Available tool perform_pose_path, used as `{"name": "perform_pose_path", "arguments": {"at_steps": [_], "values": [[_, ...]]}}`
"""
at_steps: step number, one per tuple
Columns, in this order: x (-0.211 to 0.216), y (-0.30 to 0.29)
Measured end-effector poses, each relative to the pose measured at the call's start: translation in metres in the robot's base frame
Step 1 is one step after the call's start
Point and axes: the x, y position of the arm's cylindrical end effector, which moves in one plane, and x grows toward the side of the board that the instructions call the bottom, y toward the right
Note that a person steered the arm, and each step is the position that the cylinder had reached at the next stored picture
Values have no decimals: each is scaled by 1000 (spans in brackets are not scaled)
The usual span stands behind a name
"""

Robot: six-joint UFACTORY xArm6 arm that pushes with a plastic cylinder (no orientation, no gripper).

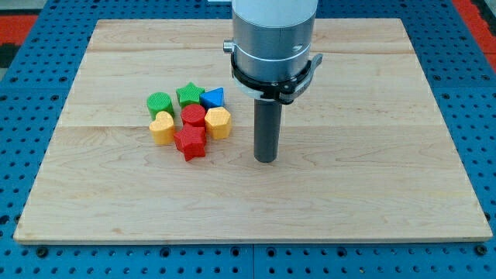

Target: Separate the blue triangle from group of blocks

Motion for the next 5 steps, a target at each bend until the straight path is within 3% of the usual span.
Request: {"name": "perform_pose_path", "arguments": {"at_steps": [3,5], "values": [[-60,-10],[-56,-100]]}}
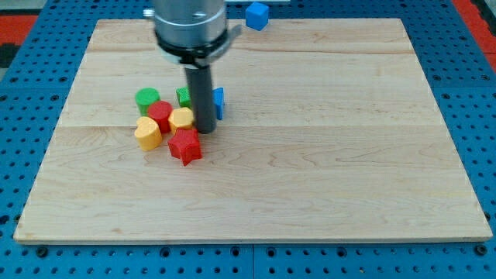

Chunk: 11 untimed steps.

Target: Separate the blue triangle from group of blocks

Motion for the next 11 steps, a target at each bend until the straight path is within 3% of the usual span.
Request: {"name": "perform_pose_path", "arguments": {"at_steps": [1,4,5,6,9,10,11], "values": [[-41,19],[-52,55],[-99,76],[-112,105],[-189,98],[-195,103],[-145,111]]}}
